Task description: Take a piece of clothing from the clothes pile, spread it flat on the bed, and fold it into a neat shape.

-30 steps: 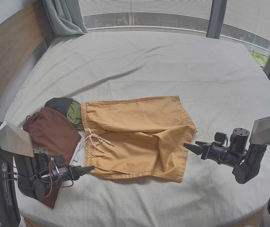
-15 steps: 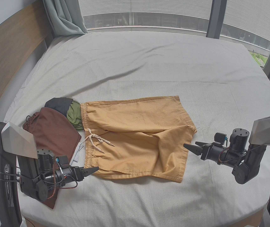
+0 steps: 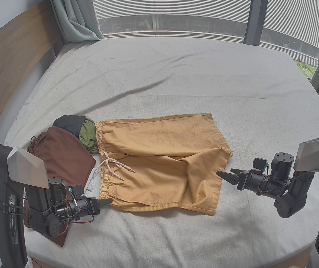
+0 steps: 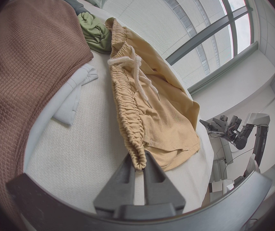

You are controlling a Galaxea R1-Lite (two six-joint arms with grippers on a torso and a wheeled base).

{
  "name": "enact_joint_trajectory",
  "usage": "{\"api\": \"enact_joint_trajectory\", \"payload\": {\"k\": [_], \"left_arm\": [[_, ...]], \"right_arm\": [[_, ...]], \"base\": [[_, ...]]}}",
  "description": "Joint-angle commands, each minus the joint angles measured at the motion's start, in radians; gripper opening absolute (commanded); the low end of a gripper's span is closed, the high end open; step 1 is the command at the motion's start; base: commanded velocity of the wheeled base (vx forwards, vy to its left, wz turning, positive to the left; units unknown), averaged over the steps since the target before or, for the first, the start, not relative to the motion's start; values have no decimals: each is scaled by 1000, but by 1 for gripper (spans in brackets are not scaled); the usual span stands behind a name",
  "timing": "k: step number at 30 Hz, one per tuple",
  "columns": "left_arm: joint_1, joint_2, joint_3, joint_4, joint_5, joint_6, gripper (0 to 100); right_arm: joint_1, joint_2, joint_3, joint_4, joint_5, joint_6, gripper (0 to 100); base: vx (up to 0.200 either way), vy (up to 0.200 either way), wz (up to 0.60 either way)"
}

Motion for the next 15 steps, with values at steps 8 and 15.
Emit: {"api": "enact_joint_trajectory", "payload": {"k": [8,15], "left_arm": [[13,-15,-6,-2,-2,3,0],[11,-14,-6,-2,-1,6,0]], "right_arm": [[0,4,115,1,91,-2,100],[3,11,184,2,121,-2,100]], "base": [[0,0,0],[0,0,0]]}}
